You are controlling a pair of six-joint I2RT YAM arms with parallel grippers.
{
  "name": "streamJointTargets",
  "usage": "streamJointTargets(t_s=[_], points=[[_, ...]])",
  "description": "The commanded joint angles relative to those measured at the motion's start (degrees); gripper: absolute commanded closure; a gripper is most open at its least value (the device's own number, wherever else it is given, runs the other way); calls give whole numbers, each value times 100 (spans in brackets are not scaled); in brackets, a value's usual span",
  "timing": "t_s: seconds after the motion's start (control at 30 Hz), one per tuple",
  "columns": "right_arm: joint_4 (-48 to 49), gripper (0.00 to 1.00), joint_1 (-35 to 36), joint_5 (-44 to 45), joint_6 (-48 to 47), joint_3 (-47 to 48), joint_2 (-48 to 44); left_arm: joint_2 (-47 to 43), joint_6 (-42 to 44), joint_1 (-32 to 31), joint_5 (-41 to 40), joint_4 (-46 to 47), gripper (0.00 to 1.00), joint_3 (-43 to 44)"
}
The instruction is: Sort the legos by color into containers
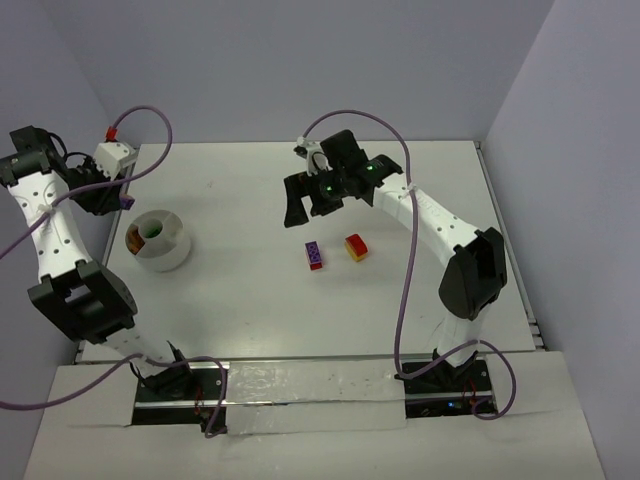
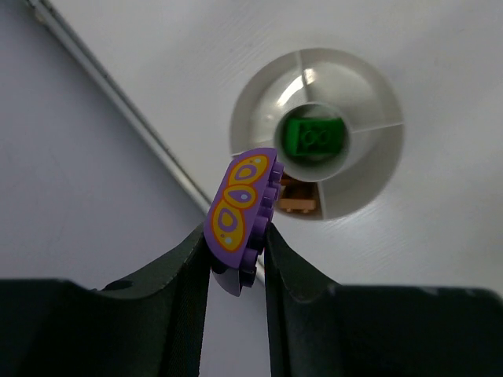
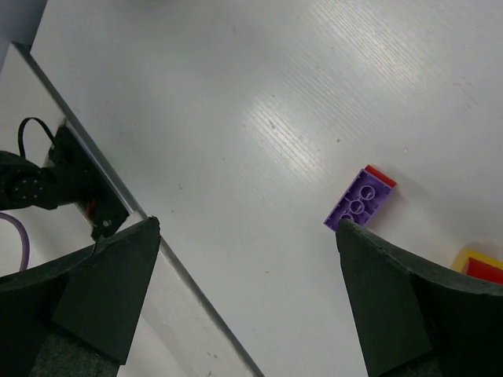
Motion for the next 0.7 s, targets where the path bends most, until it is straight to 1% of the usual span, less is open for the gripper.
streamJointTargets(t_s=[0.0,0.07,0.13,0.23,0.37,0.53,0.67], points=[[-165,0,-75,20,-200,163,11,153,565,20,-629,583,100,139],[-202,0,-90,-26,-215,193,79,283,717,20,-668,563,100,230],[-230,0,-101,-72,-226,229,121,593,883,19,-638,321,99,528],[-242,0,-109,-99,-243,246,127,820,890,24,-617,284,99,703],[-242,0,-109,-99,-265,264,127,1009,978,-47,-582,398,96,612],[-268,0,-109,-26,-273,278,145,1206,1060,-195,-503,305,97,520],[-268,0,-107,-40,-287,246,162,1290,1059,-365,-555,385,96,360]])
